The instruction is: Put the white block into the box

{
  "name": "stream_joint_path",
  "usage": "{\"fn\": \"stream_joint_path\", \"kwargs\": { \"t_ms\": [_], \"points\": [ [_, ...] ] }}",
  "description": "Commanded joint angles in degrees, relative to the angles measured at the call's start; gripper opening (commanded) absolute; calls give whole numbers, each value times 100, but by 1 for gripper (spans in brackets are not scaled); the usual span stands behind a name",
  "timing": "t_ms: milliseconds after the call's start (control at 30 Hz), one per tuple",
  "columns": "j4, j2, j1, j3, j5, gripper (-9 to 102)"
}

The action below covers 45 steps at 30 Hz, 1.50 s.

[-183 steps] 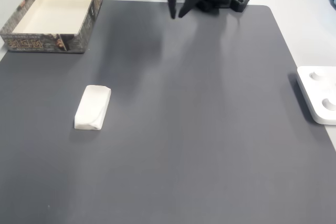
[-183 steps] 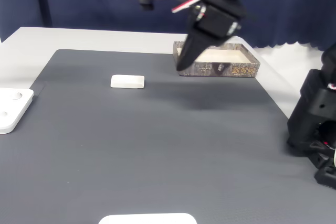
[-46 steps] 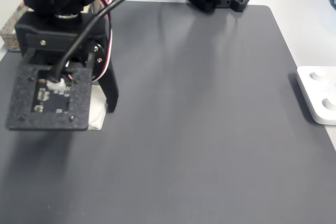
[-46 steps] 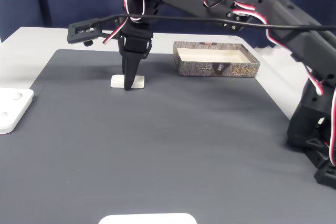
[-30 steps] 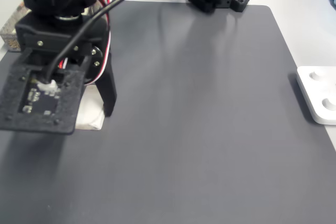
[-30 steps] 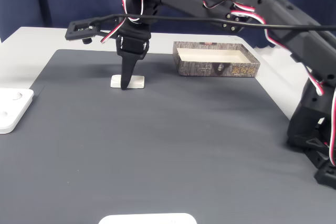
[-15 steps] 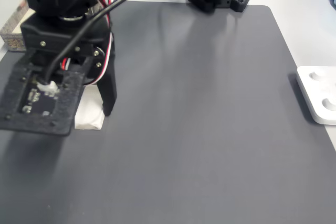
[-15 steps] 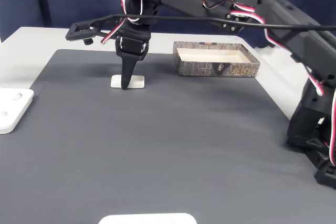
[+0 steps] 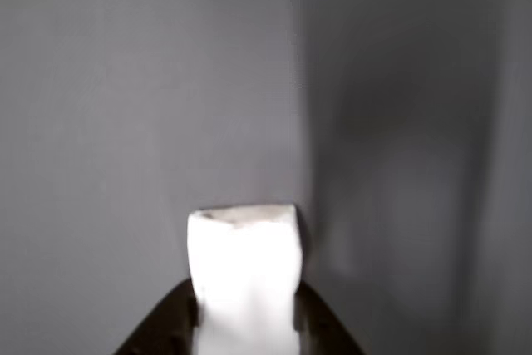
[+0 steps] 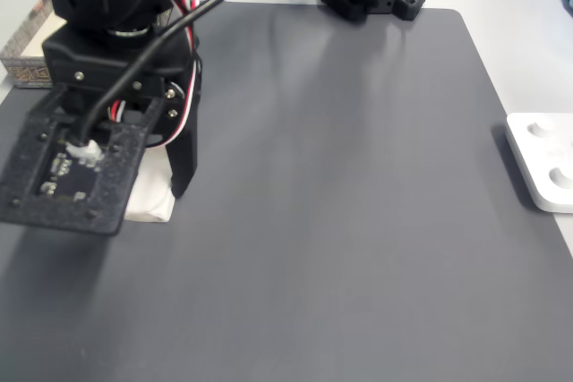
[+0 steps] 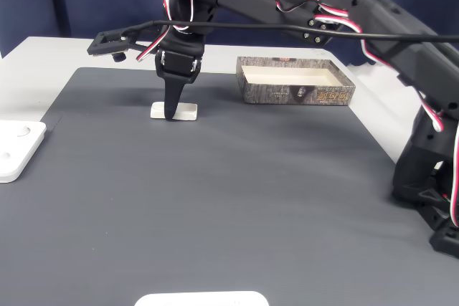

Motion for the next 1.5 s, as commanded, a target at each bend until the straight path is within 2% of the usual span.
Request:
{"fn": "stream_joint_path", "kwargs": {
  "t_ms": [0,567,833,1067,1467],
  "points": [
    [132,422,-185,-281,-79,-2],
    [545,3612,167,1951,299,-2],
    [554,4588,580,3366,940,-2],
    [439,5177,1424,4570,1916,-2],
    [-668,5748,3182,5730,3771,-2]
  ]
}}
